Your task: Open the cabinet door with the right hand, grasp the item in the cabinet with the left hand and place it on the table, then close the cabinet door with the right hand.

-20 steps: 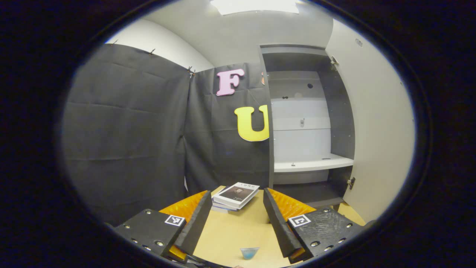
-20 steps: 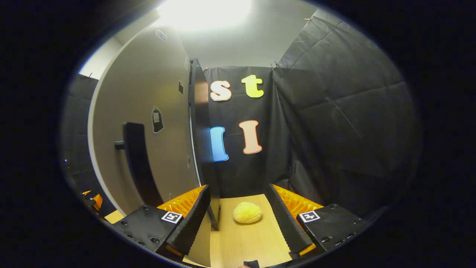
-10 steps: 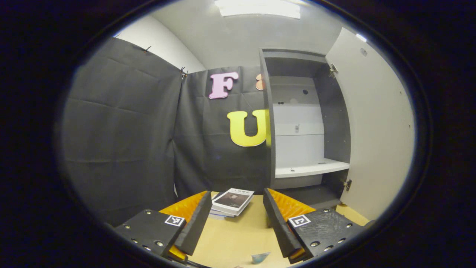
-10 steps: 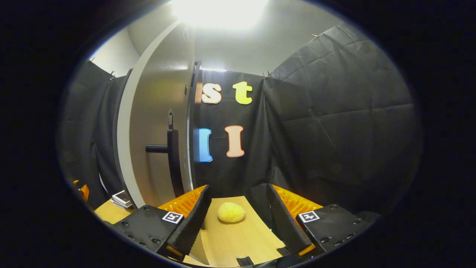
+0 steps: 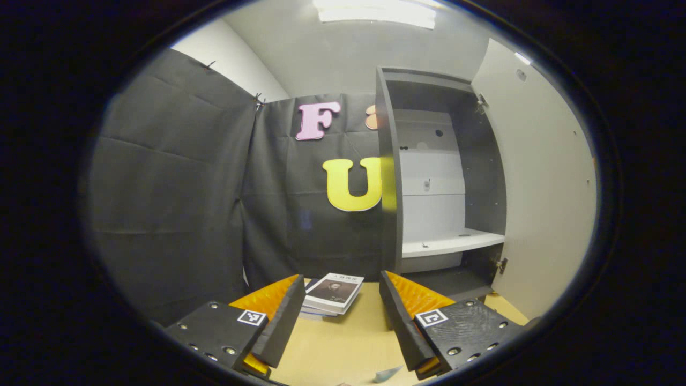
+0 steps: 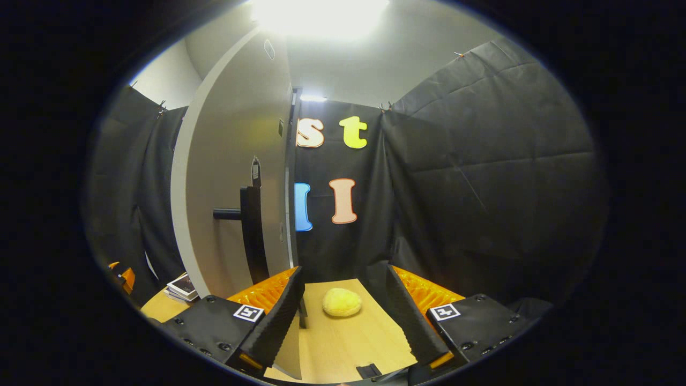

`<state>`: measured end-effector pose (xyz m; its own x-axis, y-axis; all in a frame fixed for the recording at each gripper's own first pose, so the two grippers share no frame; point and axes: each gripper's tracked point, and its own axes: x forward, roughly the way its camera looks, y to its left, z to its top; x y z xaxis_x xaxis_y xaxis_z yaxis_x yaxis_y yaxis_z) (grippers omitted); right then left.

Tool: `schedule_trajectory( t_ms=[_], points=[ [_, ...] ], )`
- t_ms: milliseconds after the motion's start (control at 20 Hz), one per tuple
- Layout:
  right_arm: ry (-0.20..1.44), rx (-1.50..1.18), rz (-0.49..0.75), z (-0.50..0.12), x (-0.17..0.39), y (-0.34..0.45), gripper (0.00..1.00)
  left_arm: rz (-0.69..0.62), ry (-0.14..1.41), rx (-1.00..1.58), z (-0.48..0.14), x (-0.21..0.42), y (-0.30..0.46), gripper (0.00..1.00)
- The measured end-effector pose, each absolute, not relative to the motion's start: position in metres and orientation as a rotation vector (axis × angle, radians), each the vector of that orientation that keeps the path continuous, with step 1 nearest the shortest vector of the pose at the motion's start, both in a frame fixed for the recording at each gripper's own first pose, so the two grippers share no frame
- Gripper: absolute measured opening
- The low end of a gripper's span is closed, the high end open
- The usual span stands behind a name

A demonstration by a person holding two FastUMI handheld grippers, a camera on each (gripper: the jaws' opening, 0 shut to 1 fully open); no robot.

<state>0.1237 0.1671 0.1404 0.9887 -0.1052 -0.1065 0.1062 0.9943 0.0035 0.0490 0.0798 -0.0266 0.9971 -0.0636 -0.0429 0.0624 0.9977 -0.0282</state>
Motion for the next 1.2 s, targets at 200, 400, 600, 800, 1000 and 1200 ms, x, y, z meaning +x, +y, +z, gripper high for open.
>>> schedule_trajectory(
  t_ms=[200,400,600,800,1000,1200],
  points=[
    [0.098,0.001,-0.073,0.142,0.117,0.193,0.92,-0.077,0.038,-0.024,-0.027,0.052,0.09,0.86],
    [0.094,0.002,-0.03,0.141,0.114,0.219,0.92,-0.089,0.037,-0.03,-0.028,0.051,0.1,0.83],
    [0.095,0.007,0.011,0.14,0.113,0.239,0.92,-0.083,0.03,-0.027,-0.028,0.049,0.108,0.83],
    [0.094,-0.002,0.058,0.14,0.118,0.267,0.92,-0.073,0.03,-0.027,-0.03,0.046,0.12,0.83],
    [0.091,0.012,0.102,0.139,0.129,0.293,0.92,-0.058,0.038,-0.028,-0.035,0.042,0.135,0.86],
    [0.087,0.028,0.174,0.138,0.144,0.325,0.97,-0.033,0.044,-0.027,-0.038,0.04,0.153,0.86]
  ],
)
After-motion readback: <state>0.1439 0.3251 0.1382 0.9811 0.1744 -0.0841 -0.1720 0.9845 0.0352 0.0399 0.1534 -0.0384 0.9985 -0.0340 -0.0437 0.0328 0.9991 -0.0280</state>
